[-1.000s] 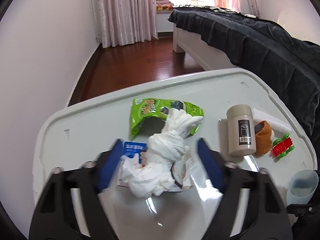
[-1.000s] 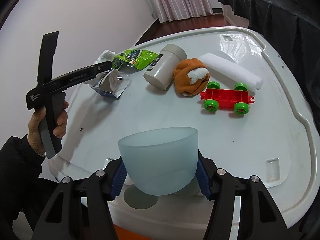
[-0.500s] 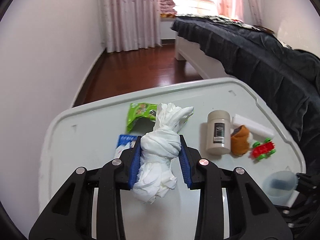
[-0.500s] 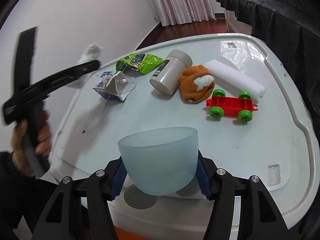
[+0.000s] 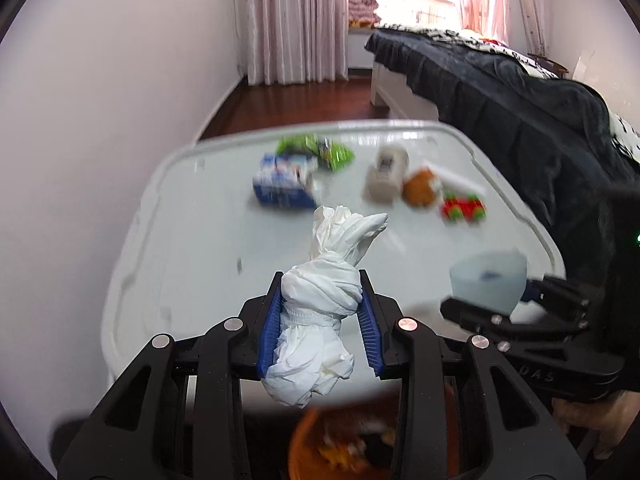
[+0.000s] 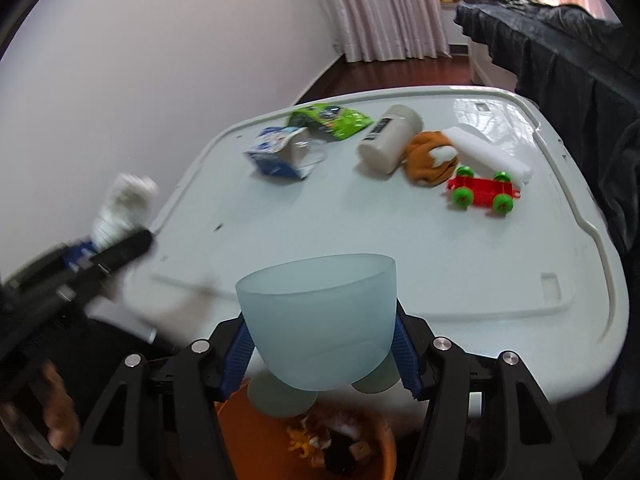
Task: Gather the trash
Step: 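Carry the tissue and clear cup over the orange bucket and open both tools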
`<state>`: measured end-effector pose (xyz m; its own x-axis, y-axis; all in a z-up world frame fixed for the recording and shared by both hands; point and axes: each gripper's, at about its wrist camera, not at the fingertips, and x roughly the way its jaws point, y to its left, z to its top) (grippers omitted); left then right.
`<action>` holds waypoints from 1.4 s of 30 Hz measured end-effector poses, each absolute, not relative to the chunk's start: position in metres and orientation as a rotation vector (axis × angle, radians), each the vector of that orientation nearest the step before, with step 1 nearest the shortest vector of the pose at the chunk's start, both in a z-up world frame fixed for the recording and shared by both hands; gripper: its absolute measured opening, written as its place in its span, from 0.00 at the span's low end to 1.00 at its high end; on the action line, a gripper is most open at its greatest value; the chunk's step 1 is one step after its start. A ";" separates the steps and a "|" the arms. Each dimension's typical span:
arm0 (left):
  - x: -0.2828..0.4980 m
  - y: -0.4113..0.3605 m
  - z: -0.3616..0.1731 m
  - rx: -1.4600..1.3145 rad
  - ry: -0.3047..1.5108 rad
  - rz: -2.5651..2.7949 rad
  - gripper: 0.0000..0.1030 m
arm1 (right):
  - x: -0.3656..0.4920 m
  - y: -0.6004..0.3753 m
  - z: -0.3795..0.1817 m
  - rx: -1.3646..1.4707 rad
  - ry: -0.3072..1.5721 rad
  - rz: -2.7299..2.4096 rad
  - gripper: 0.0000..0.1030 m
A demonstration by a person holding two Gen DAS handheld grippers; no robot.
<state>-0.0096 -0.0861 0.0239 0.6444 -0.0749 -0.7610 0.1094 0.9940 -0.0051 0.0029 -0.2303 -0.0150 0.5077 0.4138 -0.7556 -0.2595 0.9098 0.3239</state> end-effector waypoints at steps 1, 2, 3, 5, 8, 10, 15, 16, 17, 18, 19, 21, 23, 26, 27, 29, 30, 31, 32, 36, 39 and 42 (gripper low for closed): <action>-0.018 -0.085 0.020 0.030 0.883 -0.112 0.33 | -0.012 -0.227 -0.010 0.160 0.950 0.414 0.58; -0.026 -0.083 0.015 0.021 0.902 -0.115 0.33 | -0.022 -0.225 -0.006 0.151 0.945 0.418 0.58; -0.036 -0.082 0.009 0.016 0.923 -0.112 0.33 | -0.034 -0.224 -0.001 0.145 0.934 0.425 0.58; -0.050 -0.083 -0.001 0.023 0.947 -0.109 0.33 | -0.054 -0.224 0.005 0.140 0.919 0.426 0.58; -0.072 -0.082 -0.019 0.040 0.986 -0.098 0.33 | -0.082 -0.226 0.010 0.157 0.911 0.423 0.58; -0.082 -0.081 -0.034 0.027 1.031 -0.096 0.33 | -0.098 -0.227 0.008 0.167 0.907 0.410 0.58; -0.087 -0.074 -0.058 -0.028 1.146 -0.104 0.33 | -0.120 -0.219 -0.020 0.168 0.952 0.368 0.58; -0.088 -0.073 -0.060 -0.031 1.148 -0.103 0.33 | -0.120 -0.216 -0.028 0.170 0.981 0.370 0.58; -0.089 -0.073 -0.061 -0.032 1.149 -0.105 0.33 | -0.120 -0.215 -0.032 0.171 0.996 0.373 0.58; -0.090 -0.074 -0.063 -0.027 1.157 -0.110 0.33 | -0.120 -0.214 -0.034 0.171 1.002 0.375 0.58; -0.090 -0.076 -0.065 -0.022 1.163 -0.113 0.33 | -0.119 -0.214 -0.035 0.171 1.004 0.376 0.58; -0.090 -0.077 -0.072 -0.018 1.188 -0.123 0.33 | -0.117 -0.213 -0.036 0.165 1.009 0.378 0.58; -0.088 -0.076 -0.078 -0.025 1.210 -0.123 0.33 | -0.116 -0.210 -0.039 0.158 1.023 0.383 0.58; -0.088 -0.075 -0.083 -0.031 1.230 -0.119 0.33 | -0.114 -0.210 -0.045 0.163 1.048 0.386 0.58; -0.088 -0.075 -0.084 -0.030 1.233 -0.120 0.33 | -0.113 -0.210 -0.047 0.166 1.055 0.385 0.58; -0.088 -0.076 -0.085 -0.024 1.236 -0.120 0.33 | -0.112 -0.210 -0.049 0.172 1.068 0.385 0.58; -0.088 -0.076 -0.085 -0.021 1.238 -0.119 0.33 | -0.112 -0.210 -0.050 0.173 1.072 0.386 0.58; -0.089 -0.076 -0.086 -0.019 1.240 -0.120 0.33 | -0.112 -0.210 -0.050 0.174 1.076 0.386 0.58; -0.089 -0.076 -0.086 -0.015 1.244 -0.120 0.33 | -0.111 -0.210 -0.051 0.174 1.079 0.386 0.58; -0.088 -0.077 -0.087 -0.008 1.245 -0.117 0.33 | -0.111 -0.207 -0.052 0.166 1.088 0.392 0.58; -0.088 -0.078 -0.087 -0.004 1.247 -0.115 0.33 | -0.111 -0.207 -0.053 0.165 1.093 0.393 0.58; -0.086 -0.080 -0.087 -0.002 1.251 -0.112 0.33 | -0.111 -0.208 -0.054 0.168 1.099 0.392 0.58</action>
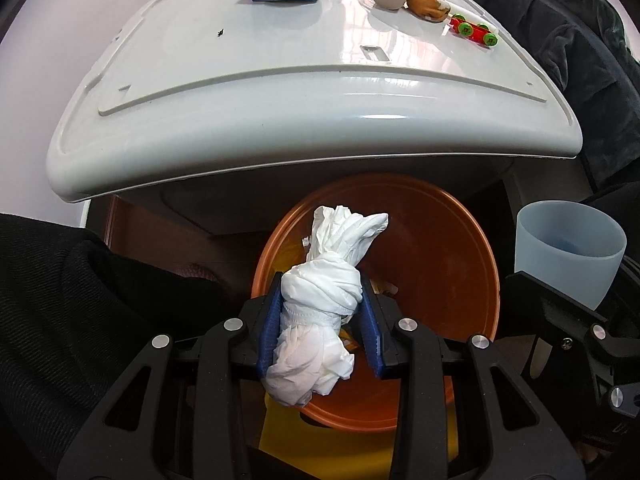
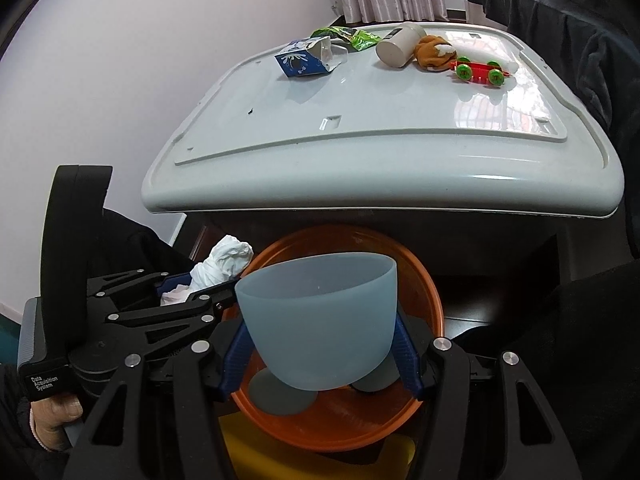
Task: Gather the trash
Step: 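Carry the tissue and clear cup over the orange bucket and open both tools, then move both tools back over the table and grasp the red toy car with the right tool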
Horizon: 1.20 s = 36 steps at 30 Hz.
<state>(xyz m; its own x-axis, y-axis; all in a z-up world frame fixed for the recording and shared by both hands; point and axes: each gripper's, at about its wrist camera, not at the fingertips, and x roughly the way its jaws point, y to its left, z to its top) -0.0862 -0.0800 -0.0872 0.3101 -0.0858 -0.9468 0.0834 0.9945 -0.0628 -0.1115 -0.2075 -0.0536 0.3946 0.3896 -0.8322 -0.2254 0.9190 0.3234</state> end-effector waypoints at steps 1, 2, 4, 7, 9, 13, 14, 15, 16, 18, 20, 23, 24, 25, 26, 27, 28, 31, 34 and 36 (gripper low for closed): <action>-0.086 -0.080 -0.087 -0.003 1.251 -0.112 0.33 | -0.111 -0.208 -0.054 0.168 1.099 0.393 0.58; -0.086 -0.080 -0.087 -0.003 1.252 -0.112 0.33 | -0.111 -0.207 -0.054 0.168 1.099 0.393 0.58; -0.085 -0.081 -0.088 -0.001 1.253 -0.111 0.33 | -0.111 -0.207 -0.054 0.168 1.103 0.394 0.58; -0.085 -0.081 -0.089 0.000 1.259 -0.109 0.33 | -0.110 -0.207 -0.055 0.170 1.111 0.393 0.59; -0.085 -0.082 -0.090 0.000 1.263 -0.107 0.35 | -0.110 -0.207 -0.056 0.173 1.117 0.393 0.62; -0.083 -0.078 -0.092 0.002 1.278 -0.061 0.62 | -0.109 -0.211 -0.055 0.183 1.110 0.363 0.76; -0.082 -0.077 -0.092 -0.005 1.280 -0.058 0.62 | -0.109 -0.213 -0.055 0.188 1.110 0.359 0.76; -0.081 -0.076 -0.093 -0.010 1.285 -0.057 0.62 | -0.109 -0.215 -0.055 0.195 1.110 0.355 0.76; -0.081 -0.076 -0.094 -0.010 1.291 -0.053 0.62 | -0.108 -0.216 -0.055 0.205 1.110 0.352 0.76; -0.080 -0.075 -0.097 -0.011 1.302 -0.052 0.62 | -0.108 -0.219 -0.055 0.214 1.110 0.345 0.76; -0.080 -0.075 -0.097 -0.010 1.304 -0.052 0.62 | -0.108 -0.221 -0.053 0.225 1.104 0.341 0.76; -0.081 -0.075 -0.095 -0.009 1.295 -0.050 0.62 | -0.107 -0.226 -0.051 0.243 1.096 0.343 0.76; -0.081 -0.074 -0.093 -0.011 1.288 -0.049 0.62 | -0.106 -0.227 -0.051 0.254 1.096 0.344 0.76; -0.080 -0.073 -0.092 -0.014 1.280 -0.050 0.62 | -0.104 -0.230 -0.050 0.266 1.099 0.350 0.76; -0.079 -0.072 -0.089 -0.017 1.269 -0.051 0.62 | -0.100 -0.233 -0.049 0.275 1.103 0.358 0.76; -0.077 -0.071 -0.086 -0.020 1.257 -0.052 0.62 | -0.097 -0.236 -0.047 0.272 1.102 0.358 0.76; -0.076 -0.070 -0.082 -0.025 1.241 -0.056 0.62 | -0.093 -0.238 -0.045 0.266 1.099 0.360 0.76; -0.071 -0.065 -0.068 -0.050 1.195 -0.084 0.62 | -0.071 -0.248 -0.033 0.233 1.078 0.355 0.76; -0.058 -0.058 -0.046 -0.052 1.120 -0.095 0.64 | -0.037 -0.263 -0.019 0.199 1.052 0.341 0.77; -0.045 -0.055 -0.031 -0.047 1.059 -0.096 0.70 | -0.008 -0.272 -0.010 0.145 1.019 0.308 0.77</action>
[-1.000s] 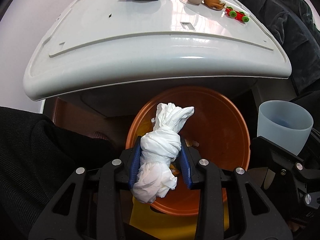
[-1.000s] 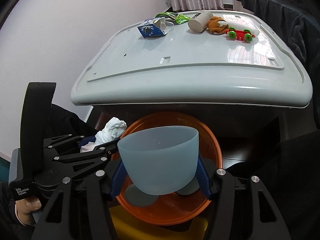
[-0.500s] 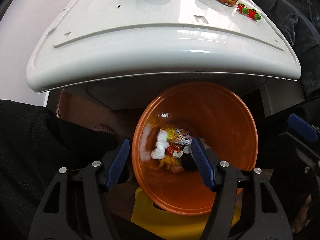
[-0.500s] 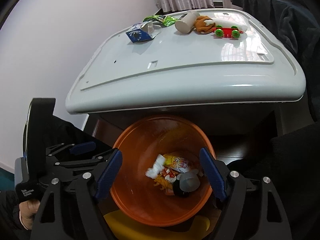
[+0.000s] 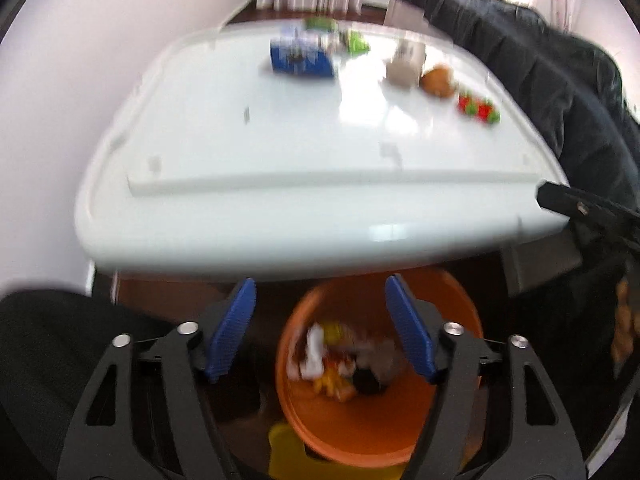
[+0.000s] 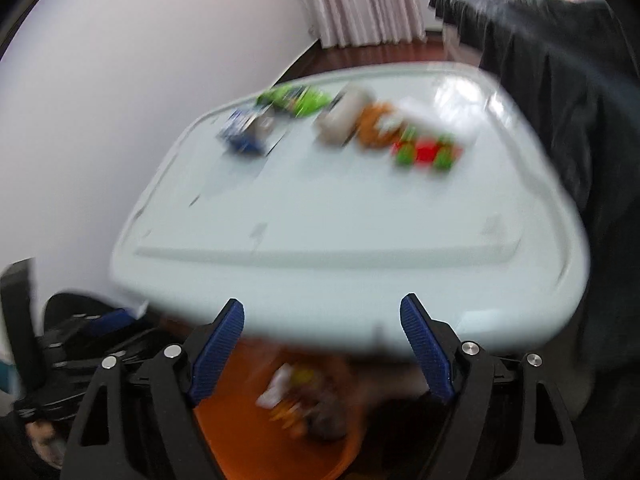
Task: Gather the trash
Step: 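Move both tools back over the table and grasp the red toy car with the right tool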
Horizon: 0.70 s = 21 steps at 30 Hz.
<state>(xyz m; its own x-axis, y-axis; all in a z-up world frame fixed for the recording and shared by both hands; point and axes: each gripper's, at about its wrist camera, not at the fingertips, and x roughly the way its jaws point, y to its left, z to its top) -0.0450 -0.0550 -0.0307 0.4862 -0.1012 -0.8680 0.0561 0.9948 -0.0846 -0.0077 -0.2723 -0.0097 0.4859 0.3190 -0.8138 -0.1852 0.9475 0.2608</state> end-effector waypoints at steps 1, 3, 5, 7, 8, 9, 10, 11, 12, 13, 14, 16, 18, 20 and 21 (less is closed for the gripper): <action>-0.039 -0.051 -0.026 -0.045 1.030 -0.093 0.71 | 0.012 -0.277 -0.006 0.103 1.004 0.299 0.77; -0.029 -0.048 -0.016 -0.038 0.971 -0.085 0.72 | 0.045 -0.284 -0.006 0.030 0.990 0.275 0.77; -0.016 -0.047 -0.011 -0.033 0.907 -0.060 0.72 | 0.076 -0.290 -0.010 -0.059 0.996 0.277 0.77; -0.009 -0.046 -0.013 -0.040 0.890 -0.047 0.72 | 0.103 -0.295 -0.018 -0.101 1.027 0.310 0.77; -0.005 -0.046 -0.015 -0.042 0.891 -0.046 0.72 | 0.117 -0.301 -0.025 -0.095 1.058 0.306 0.77; -0.003 -0.046 -0.019 -0.038 0.895 -0.043 0.72 | 0.126 -0.308 -0.030 -0.073 1.084 0.266 0.77; -0.002 -0.047 -0.023 -0.029 0.902 -0.043 0.72 | 0.132 -0.315 -0.034 -0.030 1.103 0.232 0.77; -0.002 -0.049 -0.027 -0.019 0.905 -0.048 0.72 | 0.136 -0.324 -0.039 0.056 1.111 0.204 0.77; -0.002 -0.051 -0.029 -0.010 0.905 -0.047 0.72 | 0.138 -0.330 -0.042 0.117 1.113 0.174 0.77; -0.001 -0.054 -0.032 0.001 0.904 -0.048 0.72 | 0.139 -0.332 -0.046 0.162 1.115 0.154 0.79; 0.000 -0.056 -0.032 0.006 0.904 -0.054 0.72 | 0.139 -0.331 -0.049 0.180 1.111 0.148 0.79; 0.002 -0.059 -0.033 0.008 0.905 -0.068 0.72 | 0.140 -0.319 -0.052 0.153 1.091 0.125 0.84; 0.000 -0.058 -0.034 -0.005 0.903 -0.081 0.72 | 0.143 -0.306 -0.054 0.087 1.080 0.102 0.87; -0.003 -0.055 -0.034 -0.015 0.903 -0.083 0.72 | 0.149 -0.296 -0.058 0.037 1.066 0.066 0.88; -0.003 -0.054 -0.034 -0.022 0.900 -0.083 0.72 | 0.152 -0.294 -0.060 0.034 1.061 0.047 0.88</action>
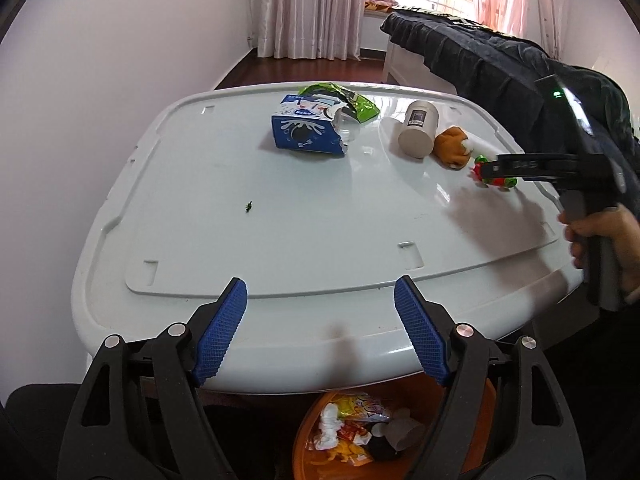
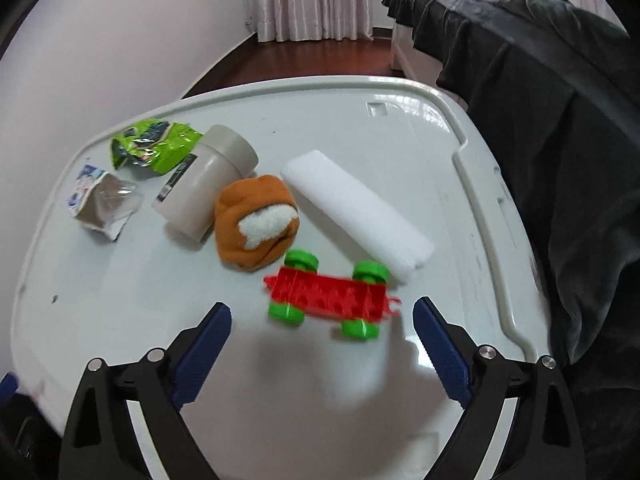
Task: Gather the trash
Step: 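Move both tools back over the table and grasp the red toy car with the right tool, then grasp the blue-and-white snack box with the left tool while the right tool holds the car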
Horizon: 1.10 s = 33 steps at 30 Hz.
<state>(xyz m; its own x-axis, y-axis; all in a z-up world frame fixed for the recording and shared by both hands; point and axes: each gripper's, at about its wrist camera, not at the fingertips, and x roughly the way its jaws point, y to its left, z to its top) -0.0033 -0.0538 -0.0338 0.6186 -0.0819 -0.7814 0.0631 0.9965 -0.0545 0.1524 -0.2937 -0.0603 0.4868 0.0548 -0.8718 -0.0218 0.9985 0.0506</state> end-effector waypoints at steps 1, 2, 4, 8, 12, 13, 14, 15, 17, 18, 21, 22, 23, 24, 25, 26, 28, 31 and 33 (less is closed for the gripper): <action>-0.004 -0.053 -0.034 -0.025 0.898 -0.083 0.72 | 0.155 -0.293 -0.062 0.035 1.060 0.029 0.88; -0.004 -0.052 -0.034 -0.028 0.896 -0.081 0.72 | 0.158 -0.293 -0.066 0.045 1.061 0.006 0.88; -0.005 -0.050 -0.034 -0.032 0.894 -0.074 0.72 | 0.164 -0.293 -0.072 0.075 1.070 -0.019 0.88; -0.003 -0.045 -0.035 -0.048 0.901 -0.063 0.72 | 0.166 -0.287 -0.080 0.031 1.048 -0.067 0.90; -0.001 -0.042 -0.037 -0.061 0.909 -0.054 0.72 | 0.160 -0.281 -0.082 -0.007 1.002 -0.079 0.84; -0.001 -0.042 -0.037 -0.060 0.908 -0.051 0.72 | 0.156 -0.281 -0.080 -0.011 0.985 -0.076 0.76; -0.002 -0.042 -0.037 -0.059 0.906 -0.050 0.72 | 0.153 -0.282 -0.078 -0.012 0.979 -0.070 0.73; -0.002 -0.042 -0.037 -0.058 0.905 -0.050 0.72 | 0.152 -0.283 -0.078 -0.008 0.981 -0.066 0.72; -0.002 -0.043 -0.037 -0.053 0.906 -0.050 0.72 | 0.147 -0.285 -0.078 -0.003 0.981 -0.055 0.72; -0.002 -0.044 -0.037 -0.049 0.907 -0.049 0.72 | 0.145 -0.286 -0.077 0.006 0.983 -0.047 0.72; -0.001 -0.045 -0.036 -0.046 0.917 -0.053 0.72 | 0.135 -0.288 -0.072 0.044 0.995 -0.006 0.72; 0.001 -0.045 -0.036 -0.049 0.922 -0.053 0.72 | 0.128 -0.288 -0.068 0.060 0.997 0.017 0.72; 0.004 -0.045 -0.035 -0.051 0.927 -0.052 0.72 | 0.122 -0.285 -0.064 0.073 0.997 0.036 0.72; 0.010 -0.046 -0.034 -0.049 0.933 -0.050 0.72 | 0.116 -0.283 -0.059 0.086 0.997 0.055 0.72; 0.017 -0.046 -0.032 -0.045 0.937 -0.050 0.72 | 0.106 -0.281 -0.053 0.104 0.995 0.080 0.72; 0.024 -0.047 -0.032 -0.041 0.943 -0.047 0.72 | 0.099 -0.280 -0.049 0.118 0.992 0.098 0.72; 0.047 -0.048 -0.029 -0.044 0.955 -0.048 0.72 | 0.083 -0.277 -0.044 0.140 0.987 0.138 0.72; 0.097 -0.048 -0.028 -0.052 0.960 -0.058 0.72 | 0.072 -0.274 -0.044 0.145 0.974 0.170 0.72; 0.135 -0.048 -0.031 -0.038 0.968 -0.080 0.72 | 0.067 -0.271 -0.044 0.143 0.970 0.181 0.72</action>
<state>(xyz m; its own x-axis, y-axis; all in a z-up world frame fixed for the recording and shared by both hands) 0.1353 -0.0476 -0.0309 0.5642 -0.0849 -0.8212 0.0510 0.9964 -0.0680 0.0666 -0.2709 -0.0436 0.5525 0.2166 -0.8049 -0.0888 0.9754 0.2016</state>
